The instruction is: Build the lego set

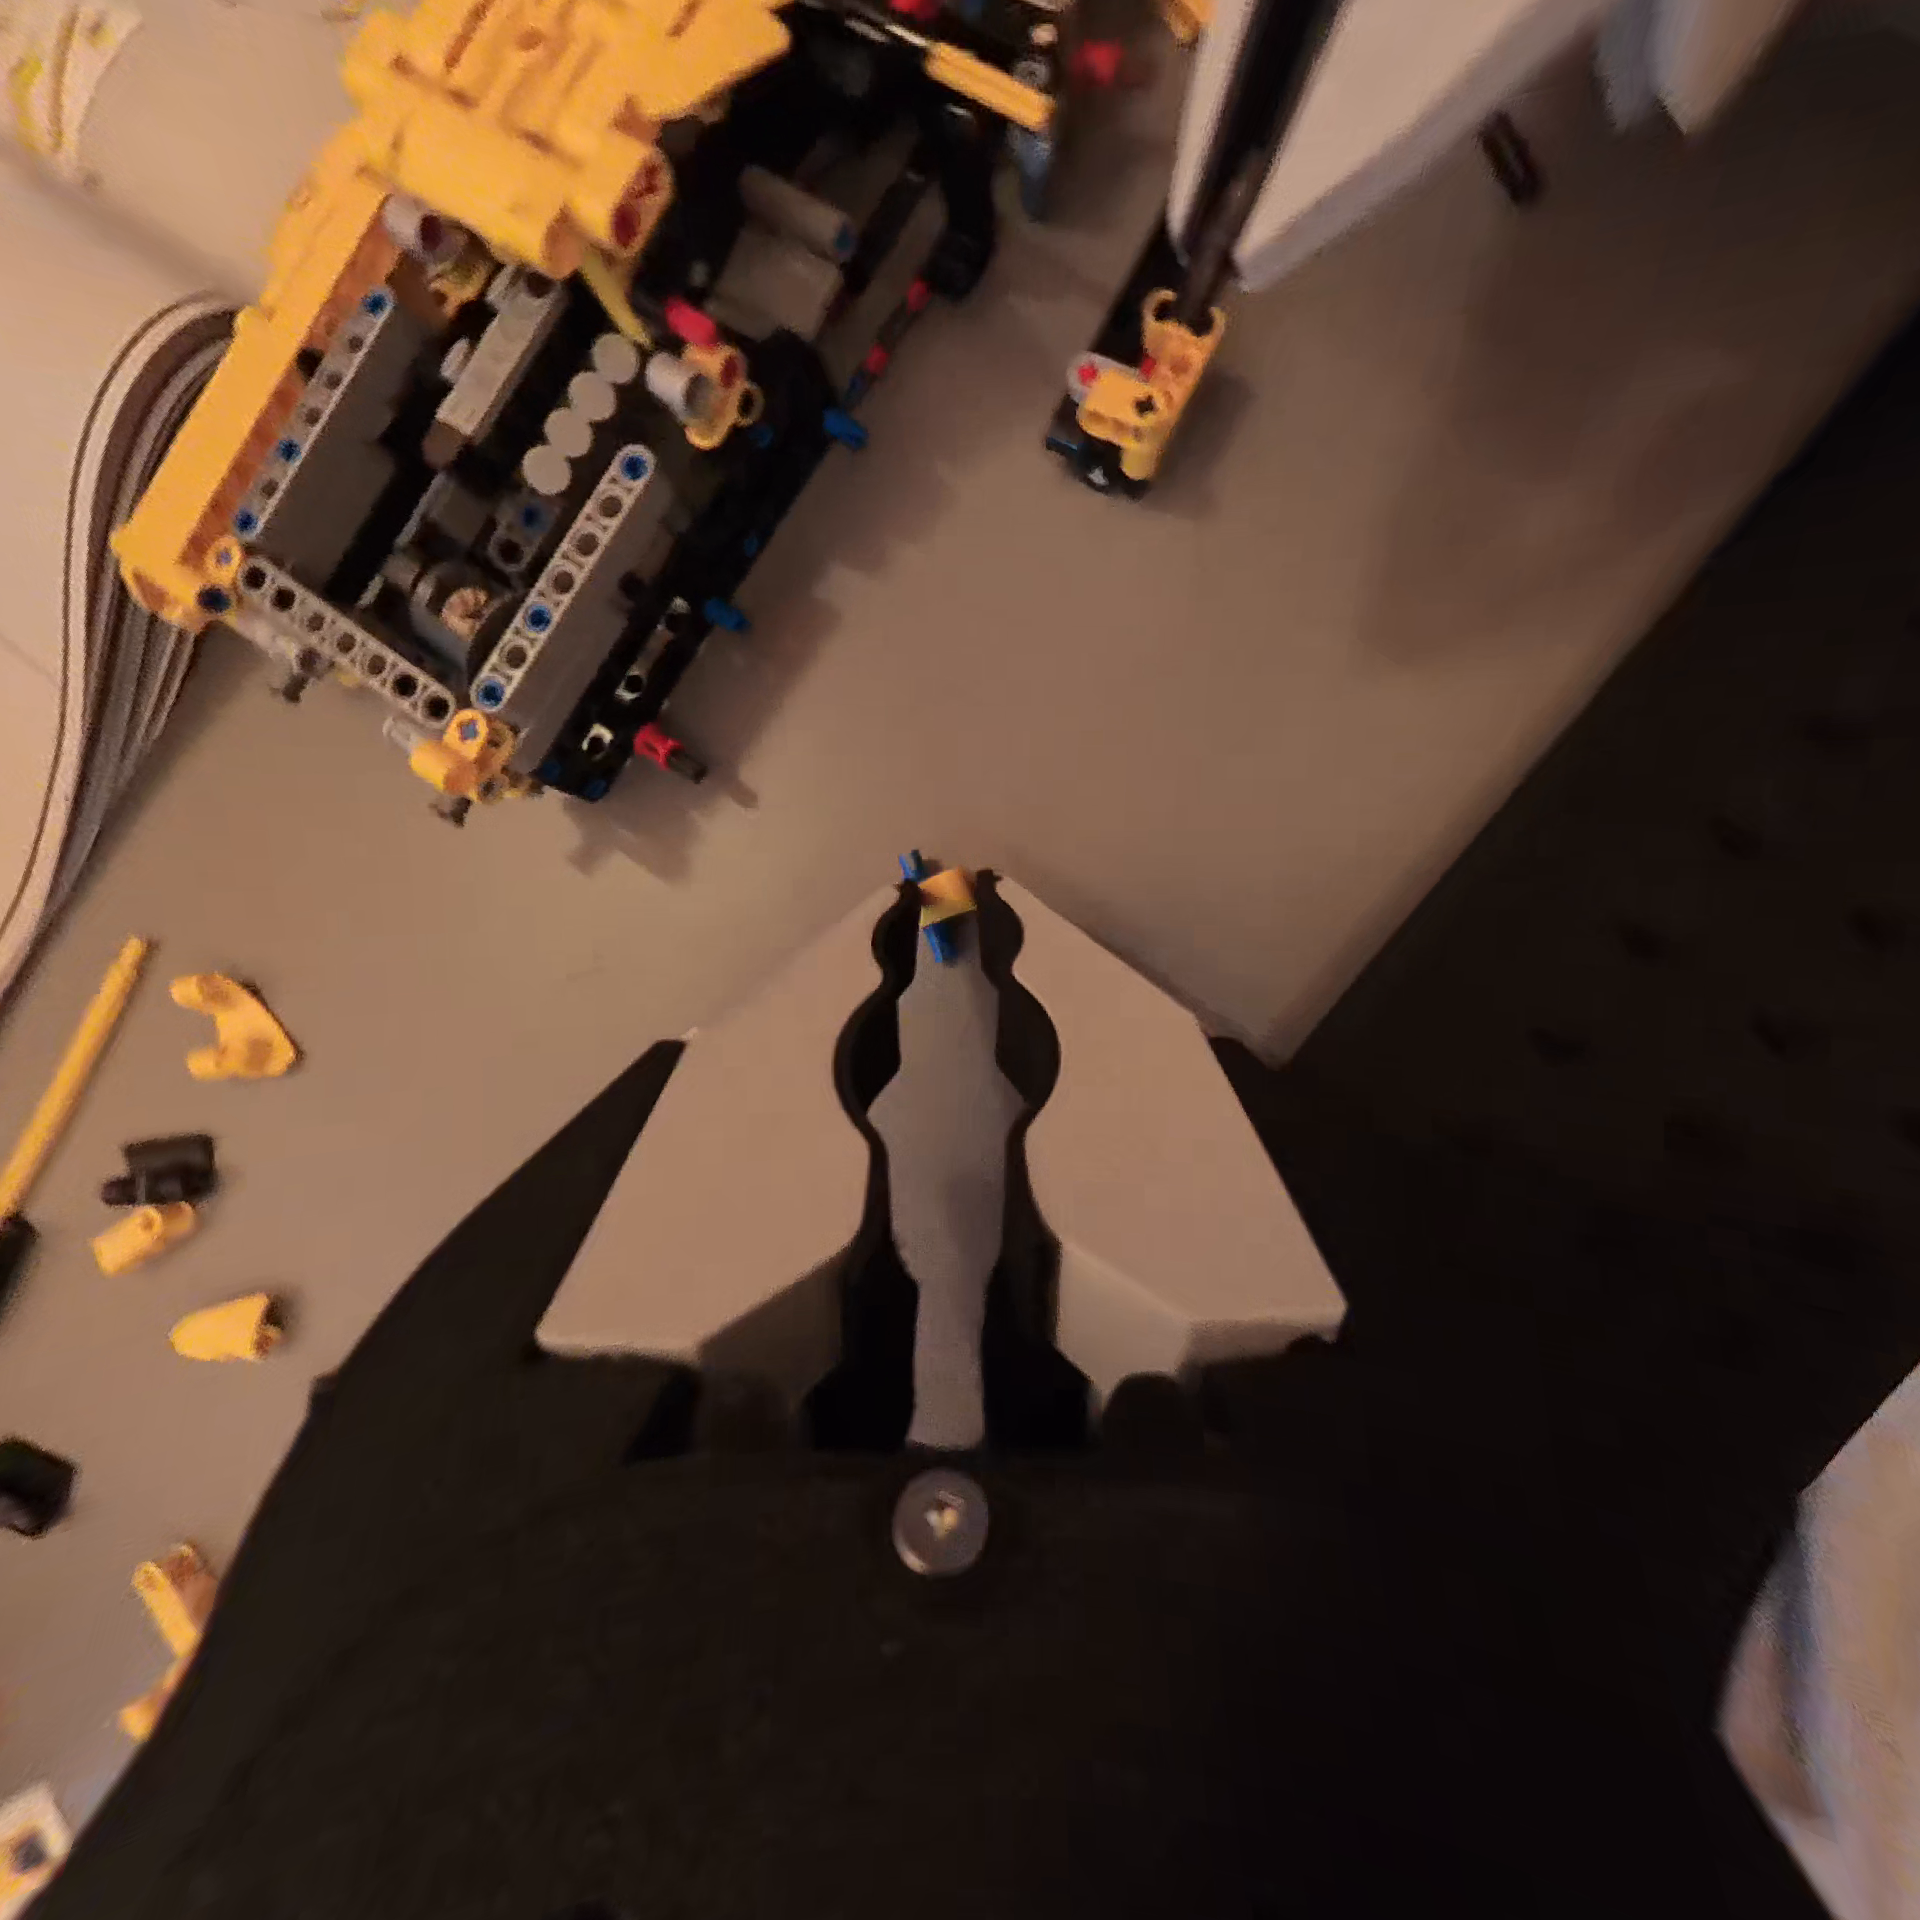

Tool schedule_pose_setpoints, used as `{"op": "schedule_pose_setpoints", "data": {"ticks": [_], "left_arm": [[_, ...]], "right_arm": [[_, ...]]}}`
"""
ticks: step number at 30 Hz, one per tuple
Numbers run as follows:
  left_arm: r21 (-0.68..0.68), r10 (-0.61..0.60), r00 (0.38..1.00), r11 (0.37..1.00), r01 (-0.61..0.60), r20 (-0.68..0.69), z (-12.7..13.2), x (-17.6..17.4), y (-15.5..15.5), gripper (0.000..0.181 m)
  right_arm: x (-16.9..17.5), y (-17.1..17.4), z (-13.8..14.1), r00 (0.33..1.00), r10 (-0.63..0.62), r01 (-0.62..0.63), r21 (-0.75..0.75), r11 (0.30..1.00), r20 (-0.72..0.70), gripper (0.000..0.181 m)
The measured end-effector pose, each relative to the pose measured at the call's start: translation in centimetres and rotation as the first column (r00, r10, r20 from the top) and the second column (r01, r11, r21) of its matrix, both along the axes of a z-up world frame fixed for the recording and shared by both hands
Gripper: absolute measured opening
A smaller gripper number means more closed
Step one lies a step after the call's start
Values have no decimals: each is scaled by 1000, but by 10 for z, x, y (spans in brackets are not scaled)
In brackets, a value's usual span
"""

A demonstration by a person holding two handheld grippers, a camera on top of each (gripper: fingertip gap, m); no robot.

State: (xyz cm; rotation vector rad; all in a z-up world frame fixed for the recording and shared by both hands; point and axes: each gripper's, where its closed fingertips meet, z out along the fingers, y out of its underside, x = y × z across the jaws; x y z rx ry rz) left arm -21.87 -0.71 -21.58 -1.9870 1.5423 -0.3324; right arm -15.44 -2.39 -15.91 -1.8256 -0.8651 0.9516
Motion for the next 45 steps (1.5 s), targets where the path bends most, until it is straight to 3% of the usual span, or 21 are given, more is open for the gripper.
{"op": "schedule_pose_setpoints", "data": {"ticks": [5,22,25,29,36,41,45], "left_arm": [[0,-166,986,986,166,-17,-1,-8,-2,11],[5,-174,985,985,173,23,-11,-1,6,15],[161,-278,949,954,254,150,11,14,2,15],[331,-442,840,881,339,315,42,32,-15,15],[303,-530,779,844,443,337,32,42,-28,15],[249,-507,764,862,442,398,33,41,-24,15],[256,-521,770,853,455,368,28,41,-26,14]], "right_arm": [[-2,-1,-2,1000,10,-10,-10,1000,6,4],[-3,-2,-7,1000,20,-19,-26,999,21,4],[-8,-2,1,999,24,-24,-11,1000,-20,4],[-21,-6,10,998,64,-64,54,997,-6,4],[-32,-9,-10,990,88,-92,37,995,114,4],[-28,-7,-9,991,86,-89,28,996,103,4],[-34,-8,-13,986,107,-110,22,994,131,4]]}}
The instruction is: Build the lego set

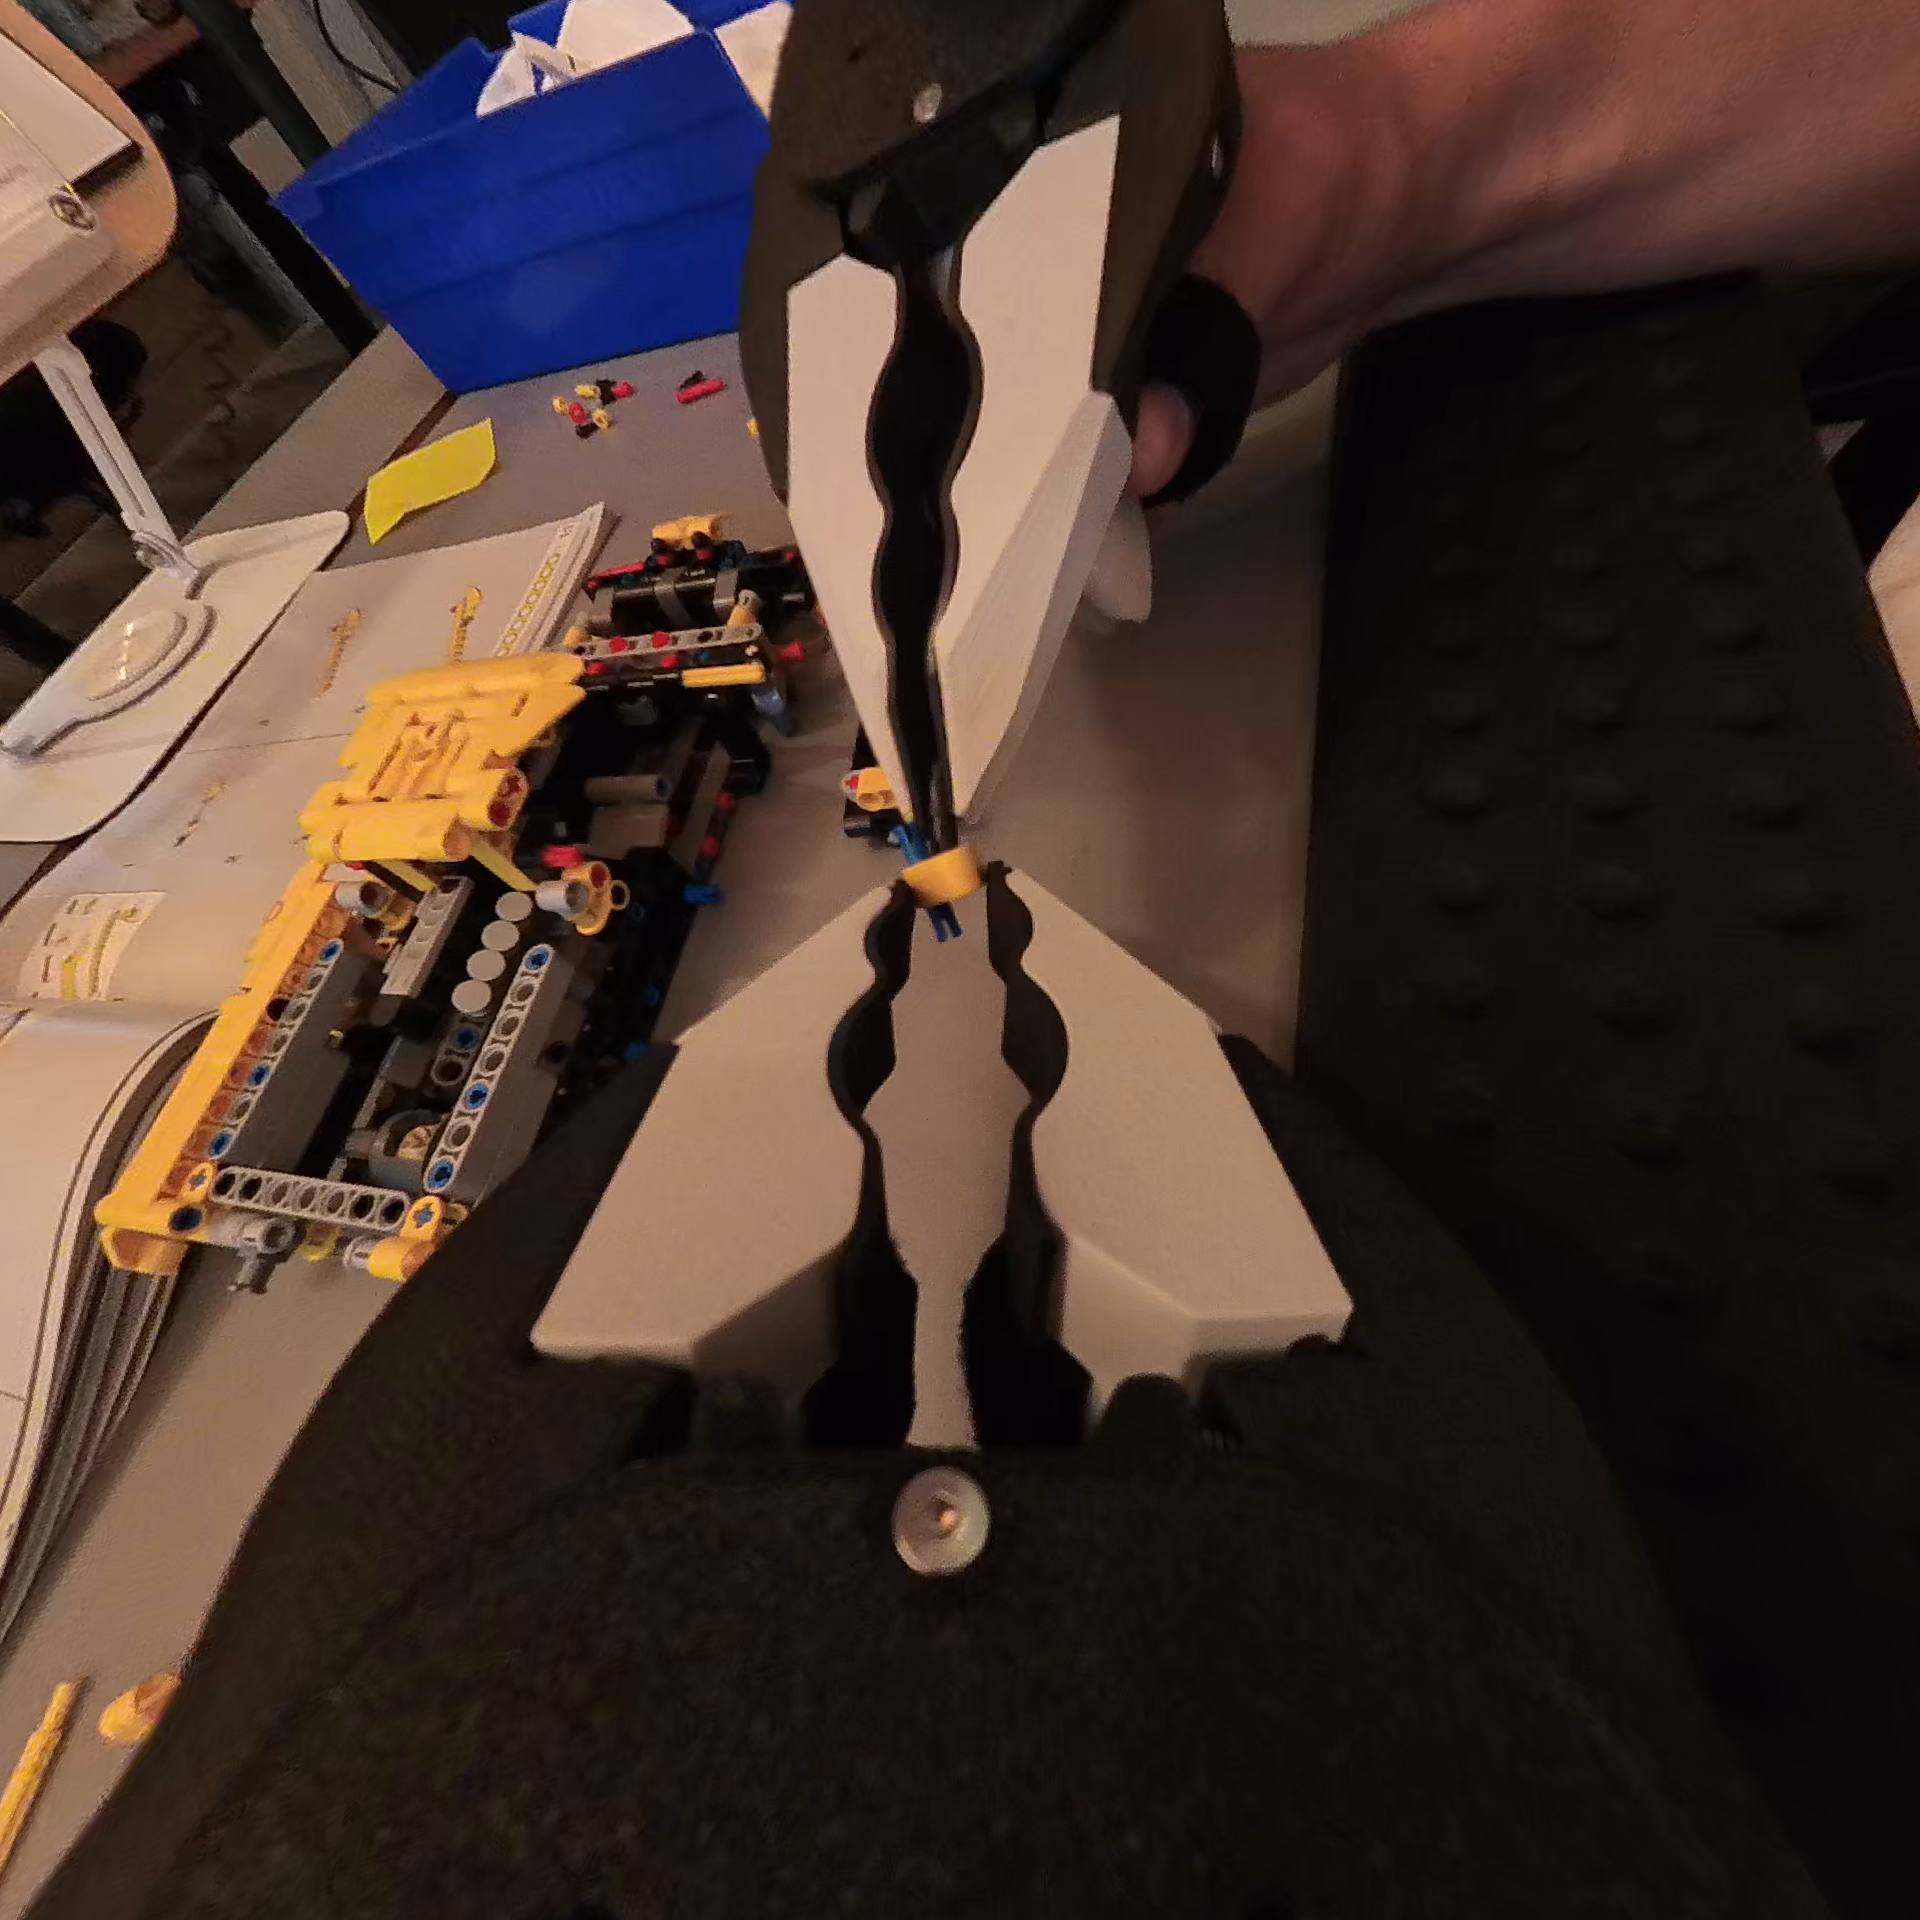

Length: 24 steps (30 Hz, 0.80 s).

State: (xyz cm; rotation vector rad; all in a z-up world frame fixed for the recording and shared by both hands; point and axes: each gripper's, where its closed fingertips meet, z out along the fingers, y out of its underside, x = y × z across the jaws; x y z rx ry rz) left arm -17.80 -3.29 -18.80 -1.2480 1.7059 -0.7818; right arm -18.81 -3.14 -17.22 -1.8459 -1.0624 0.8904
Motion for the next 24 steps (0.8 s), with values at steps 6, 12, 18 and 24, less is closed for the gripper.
{"op": "schedule_pose_setpoints", "data": {"ticks": [6,12,18,24], "left_arm": [[2,3,1000,1000,-3,-13,-2,-1,0,14],[170,-7,996,985,22,-91,-15,0,-5,14],[261,42,991,965,-7,-129,-21,-1,1,13],[256,61,987,966,-22,-145,-23,-1,3,12]], "right_arm": [[0,-1,-3,1000,8,-8,3,1000,24,4],[-2,-7,-17,987,77,-68,-69,995,142,4],[-4,-3,-23,930,48,-44,-20,999,365,4],[-5,0,-25,895,-16,5,26,1000,445,4]]}}
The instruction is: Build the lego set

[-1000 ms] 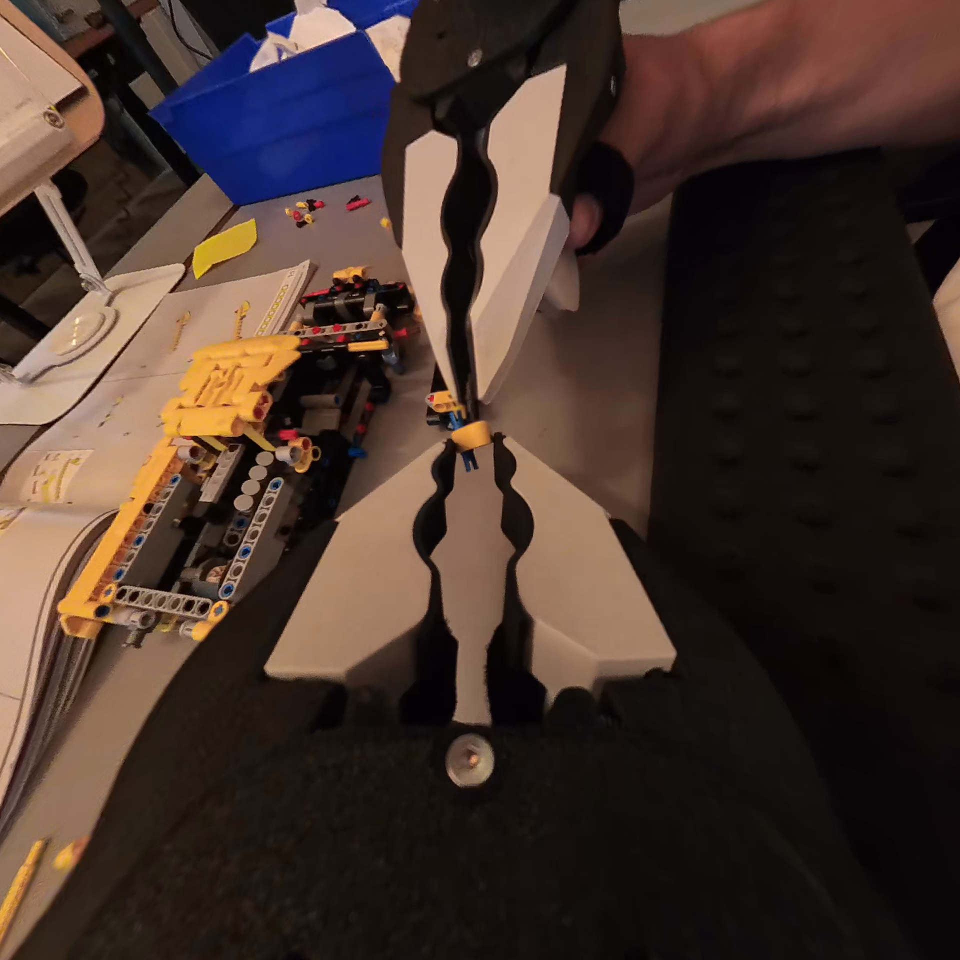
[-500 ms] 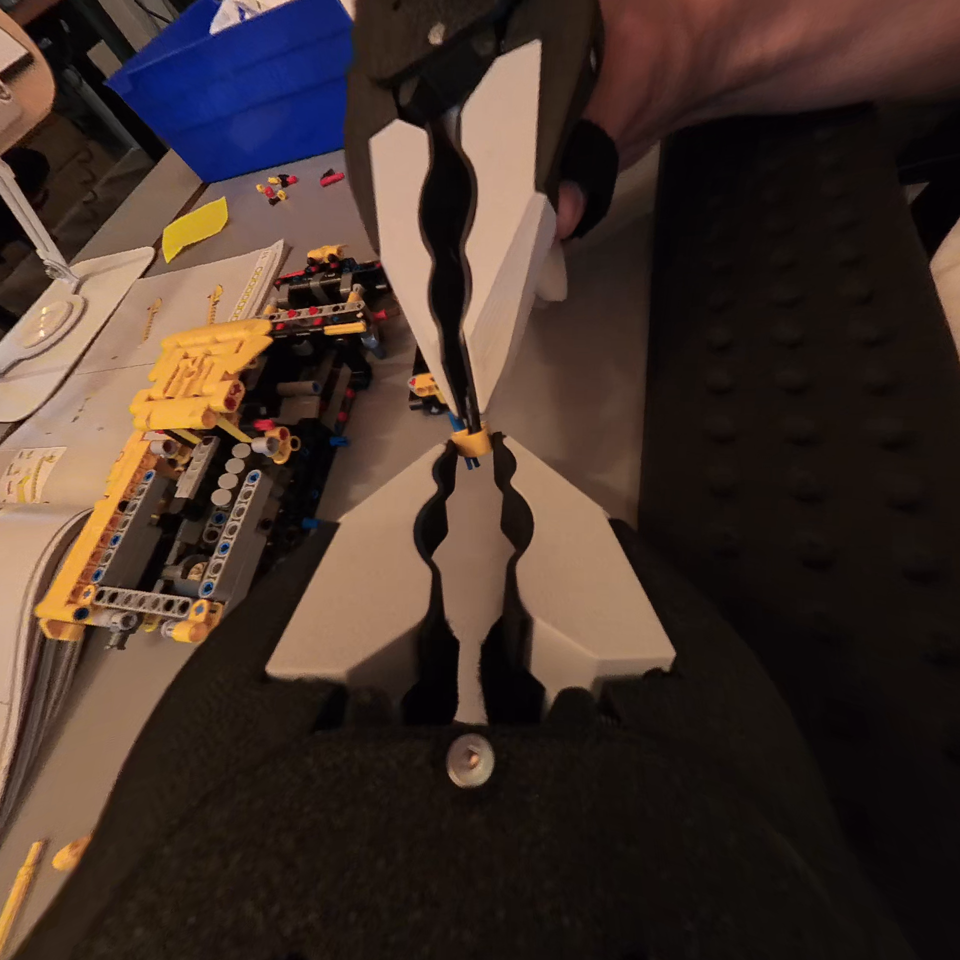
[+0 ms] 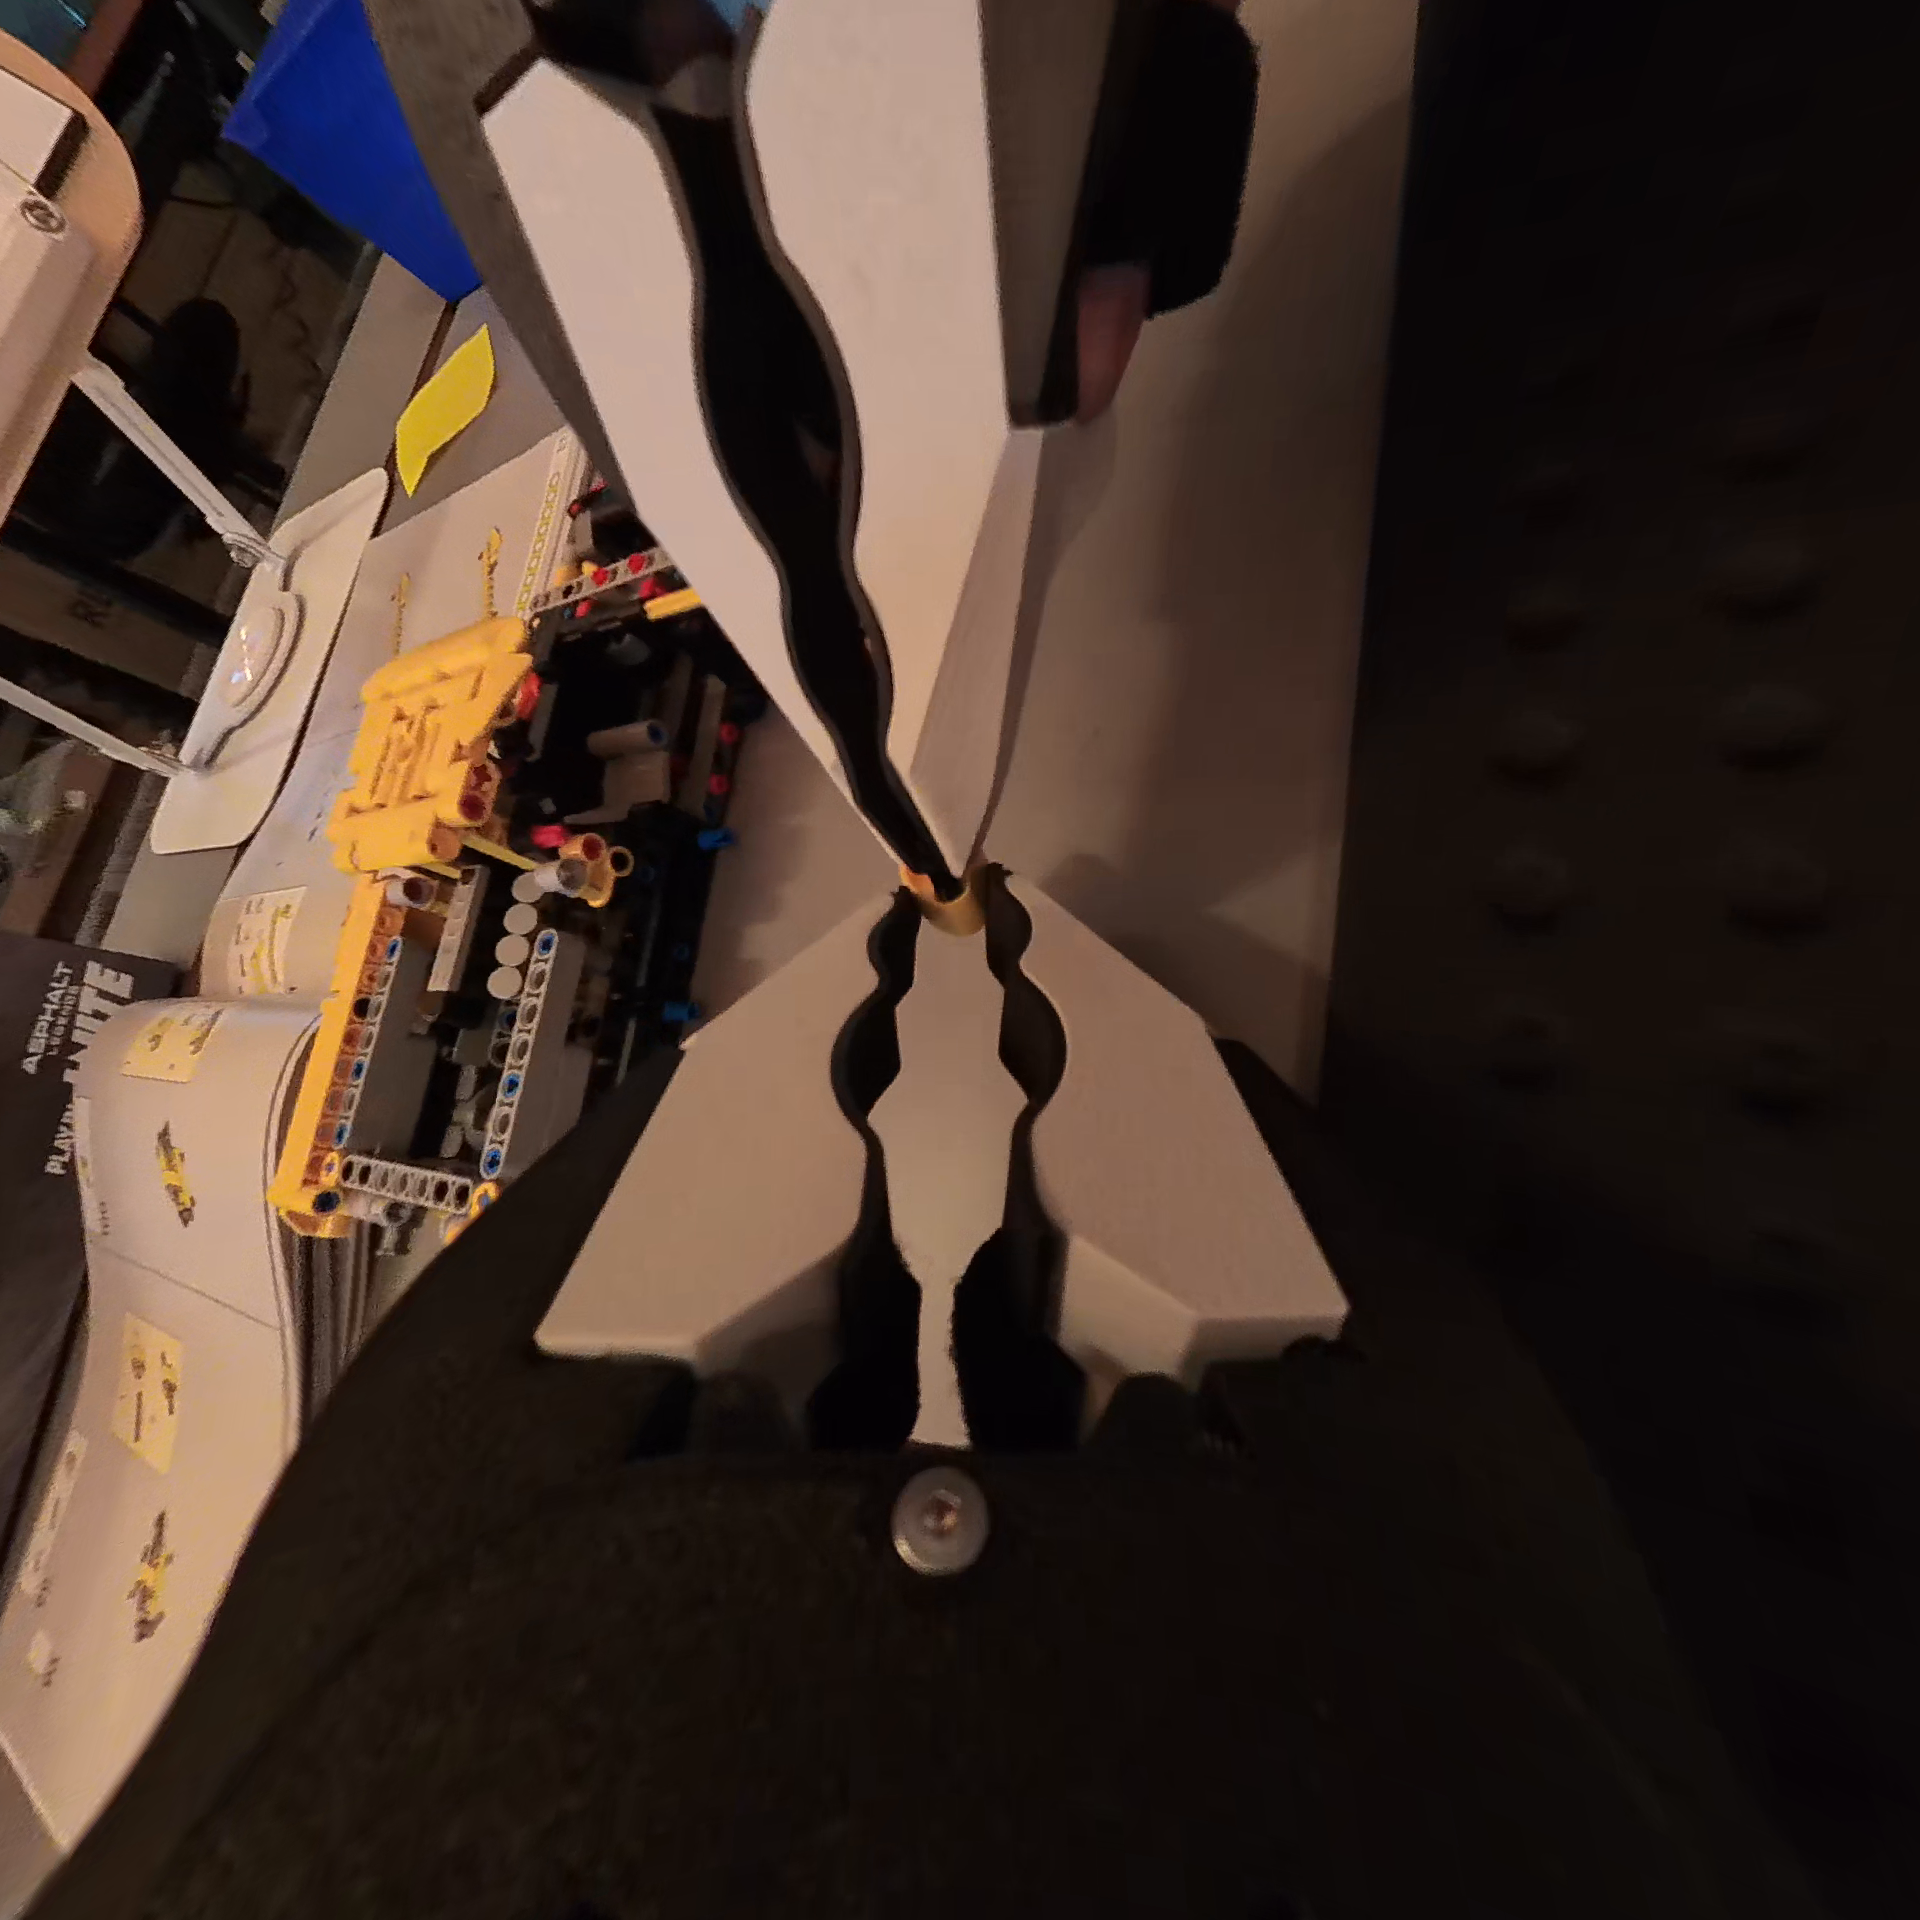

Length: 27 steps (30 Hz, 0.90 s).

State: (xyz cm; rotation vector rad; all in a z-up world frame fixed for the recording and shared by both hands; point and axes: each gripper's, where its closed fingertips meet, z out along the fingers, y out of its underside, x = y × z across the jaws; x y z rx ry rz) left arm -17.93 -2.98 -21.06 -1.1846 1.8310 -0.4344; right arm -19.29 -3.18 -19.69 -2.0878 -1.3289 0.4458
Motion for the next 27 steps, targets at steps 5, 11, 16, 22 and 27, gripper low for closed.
{"op": "schedule_pose_setpoints", "data": {"ticks": [5,11,16,22,27], "left_arm": [[27,10,1000,1000,-9,-19,-3,0,2,12],[27,23,1000,999,-23,-20,-2,1,3,11],[-83,11,998,997,-6,60,11,1,-1,12],[-217,4,993,976,21,115,19,3,-4,13],[-255,20,993,967,9,112,17,1,-1,11]], "right_arm": [[-1,2,-3,998,-57,57,-2,998,23,4],[-2,3,-4,991,-90,90,5,996,102,4],[-4,1,8,992,-89,83,-75,994,-90,4],[3,-1,19,921,-117,58,-165,985,-371,4],[9,3,19,872,-153,67,-197,978,-465,4]]}}
